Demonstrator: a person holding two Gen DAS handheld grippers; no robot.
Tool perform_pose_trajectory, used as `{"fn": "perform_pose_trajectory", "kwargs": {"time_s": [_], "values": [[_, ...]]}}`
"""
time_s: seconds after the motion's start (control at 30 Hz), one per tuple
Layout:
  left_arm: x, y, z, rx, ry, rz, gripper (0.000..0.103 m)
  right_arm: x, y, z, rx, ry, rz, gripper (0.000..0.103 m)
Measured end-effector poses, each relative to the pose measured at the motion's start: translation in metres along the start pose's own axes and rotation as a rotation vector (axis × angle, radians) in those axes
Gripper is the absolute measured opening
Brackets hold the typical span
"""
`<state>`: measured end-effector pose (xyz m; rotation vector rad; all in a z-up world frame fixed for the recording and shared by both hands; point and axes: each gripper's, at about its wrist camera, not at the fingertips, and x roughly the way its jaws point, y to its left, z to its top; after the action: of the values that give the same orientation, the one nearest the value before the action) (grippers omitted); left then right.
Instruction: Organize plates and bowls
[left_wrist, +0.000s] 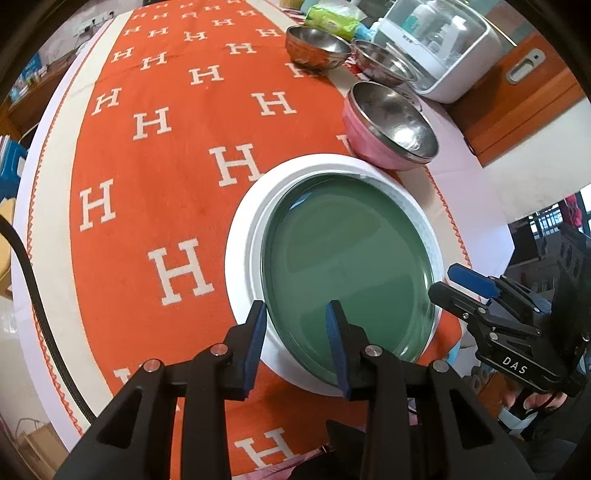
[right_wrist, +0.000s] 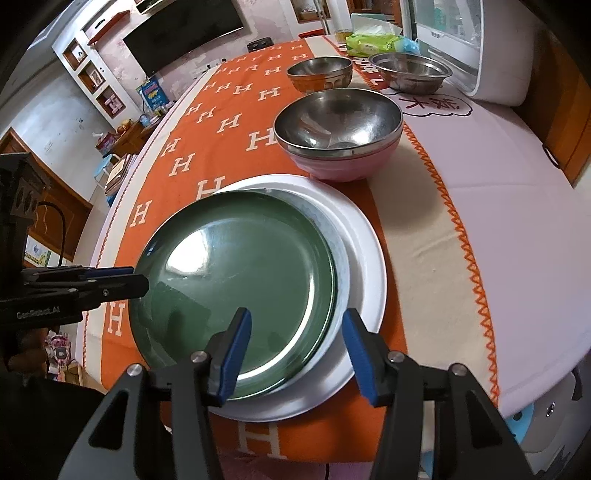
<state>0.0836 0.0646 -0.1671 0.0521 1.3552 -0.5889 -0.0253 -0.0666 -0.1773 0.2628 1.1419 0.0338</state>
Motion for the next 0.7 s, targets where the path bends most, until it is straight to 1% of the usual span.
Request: {"fn": "perform_pose_trajectory", "kwargs": {"time_s": [0.13, 0.37, 0.47, 0.53, 0.63, 0.7], "values": [[-0.012, -0.002, -0.003, 0.027, -0.043, -0.044, 0.033, -0.005, 0.004, -0.007, 0.012, -0.021, -0.014, 0.052], [-0.029, -0.014, -0.001, 0.07, -0.097, -0.046, 0.035, -0.017, 0.005, -0.013, 0.026, -0.073, -0.045, 0.052], [-0.036, -0.019, 0.002, 0.082, -0.126, -0.04, 0.04, -0.028, 0.005, -0.014, 0.029, -0.116, -0.065, 0.052], [-0.042, -0.023, 0.005, 0.083, -0.158, -0.018, 0.047, -0.034, 0.003, -0.014, 0.036, -0.144, -0.078, 0.052], [-0.051, -0.031, 0.008, 0.086, -0.206, -0.002, 0.05, -0.042, -0.002, -0.013, 0.048, -0.179, -0.098, 0.052], [-0.055, -0.037, 0.012, 0.09, -0.23, 0.011, 0.061, -0.047, -0.006, -0.011, 0.056, -0.2, -0.101, 0.052]]}}
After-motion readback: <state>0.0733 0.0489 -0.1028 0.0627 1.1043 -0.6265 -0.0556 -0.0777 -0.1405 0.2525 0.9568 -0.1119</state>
